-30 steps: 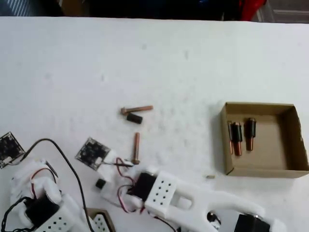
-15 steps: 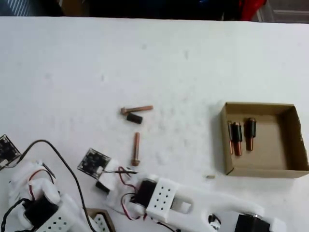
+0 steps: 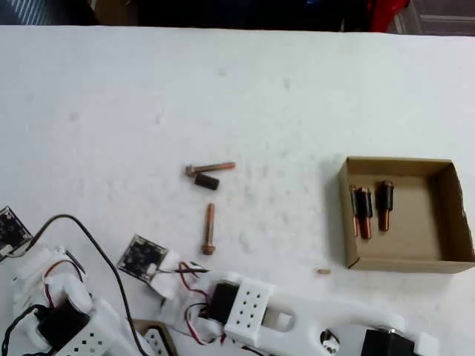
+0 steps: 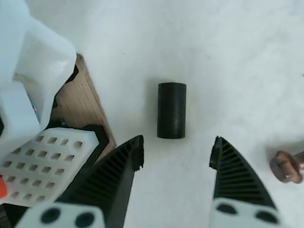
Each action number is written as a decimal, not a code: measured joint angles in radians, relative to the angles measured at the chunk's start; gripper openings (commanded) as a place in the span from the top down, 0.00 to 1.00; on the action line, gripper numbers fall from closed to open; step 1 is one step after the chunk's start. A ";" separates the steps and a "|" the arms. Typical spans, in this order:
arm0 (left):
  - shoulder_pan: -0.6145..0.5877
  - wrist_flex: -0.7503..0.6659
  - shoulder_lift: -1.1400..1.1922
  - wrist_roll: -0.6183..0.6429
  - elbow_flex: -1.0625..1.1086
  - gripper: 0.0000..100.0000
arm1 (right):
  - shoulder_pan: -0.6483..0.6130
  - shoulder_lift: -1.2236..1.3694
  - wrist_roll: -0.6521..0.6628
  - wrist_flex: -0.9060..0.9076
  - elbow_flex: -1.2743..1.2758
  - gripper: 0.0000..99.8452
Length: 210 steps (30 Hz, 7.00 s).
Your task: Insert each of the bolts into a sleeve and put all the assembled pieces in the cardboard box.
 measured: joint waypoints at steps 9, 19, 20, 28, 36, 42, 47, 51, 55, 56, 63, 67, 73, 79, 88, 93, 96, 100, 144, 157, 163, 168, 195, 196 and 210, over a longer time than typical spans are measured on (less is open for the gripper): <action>0.000 0.000 0.000 0.000 0.000 0.98 | 0.003 0.000 0.000 -0.002 0.000 0.79; -0.091 0.000 0.000 0.000 0.000 0.98 | 0.002 0.000 0.000 -0.002 0.000 0.79; -0.092 0.000 0.000 0.000 0.000 0.98 | 0.002 0.000 0.000 -0.002 0.000 0.79; -0.092 0.000 -0.002 0.000 0.000 0.98 | 0.002 0.000 0.000 -0.002 0.000 0.79; -0.092 0.000 -0.002 0.000 0.000 0.98 | -0.021 0.000 -0.003 -0.035 0.046 0.79; -0.092 0.000 -0.002 0.000 0.000 0.98 | -0.020 0.000 -0.003 -0.063 0.083 0.83; -0.092 0.000 -0.002 0.000 0.000 0.98 | -0.018 0.000 -0.003 -0.064 0.083 0.96; -0.092 0.000 -0.002 0.000 0.000 0.98 | -0.018 0.000 -0.003 -0.064 0.083 0.94; -0.092 0.000 -0.002 0.000 0.000 0.98 | -0.017 0.000 -0.003 -0.064 0.083 0.94; -0.092 0.000 -0.002 0.000 0.000 0.98 | -0.005 0.000 -0.003 -0.064 0.083 0.94; -0.092 0.000 -0.002 0.000 0.000 0.98 | 0.098 0.000 -0.003 -0.064 0.083 0.94; -0.092 0.000 -0.002 0.000 0.000 0.98 | 0.147 0.000 -0.003 -0.064 0.083 0.94; -0.092 0.000 -0.002 0.000 0.000 0.98 | 0.189 0.000 -0.003 -0.064 0.083 0.94; -0.092 0.000 -0.002 0.000 0.000 0.98 | 0.189 0.000 -0.002 -0.064 0.083 0.93; -0.092 0.000 -0.002 0.000 0.000 0.98 | 0.189 0.000 0.060 -0.023 0.069 0.93; -0.092 0.000 -0.002 0.000 0.000 0.98 | 0.190 0.000 0.061 0.083 0.012 0.93; -0.092 0.000 -0.002 0.000 0.000 0.98 | 0.192 0.000 0.064 0.124 -0.003 0.93; -0.092 0.000 -0.002 0.000 0.000 0.98 | 0.183 0.000 0.064 0.144 -0.009 0.93; -0.092 0.000 -0.002 0.000 0.000 0.98 | -0.012 0.420 0.043 0.157 -0.400 0.77; -0.092 0.000 -0.002 0.000 0.000 0.98 | 0.058 0.578 0.043 0.192 -0.522 0.97; -0.092 0.000 -0.002 0.000 0.000 0.98 | 0.106 0.585 0.043 0.192 -0.523 0.97; -0.092 0.000 -0.002 0.000 0.000 0.98 | 0.178 0.585 0.043 0.192 -0.523 0.97; -0.092 0.000 -0.002 0.000 0.000 0.98 | 0.423 0.494 0.103 0.371 -0.638 0.97; -0.092 0.000 -0.002 0.000 0.000 0.98 | 0.446 0.482 0.103 0.373 -0.638 0.97; -0.018 0.000 0.002 0.000 0.000 0.98 | 0.787 0.405 0.313 0.419 -0.638 0.97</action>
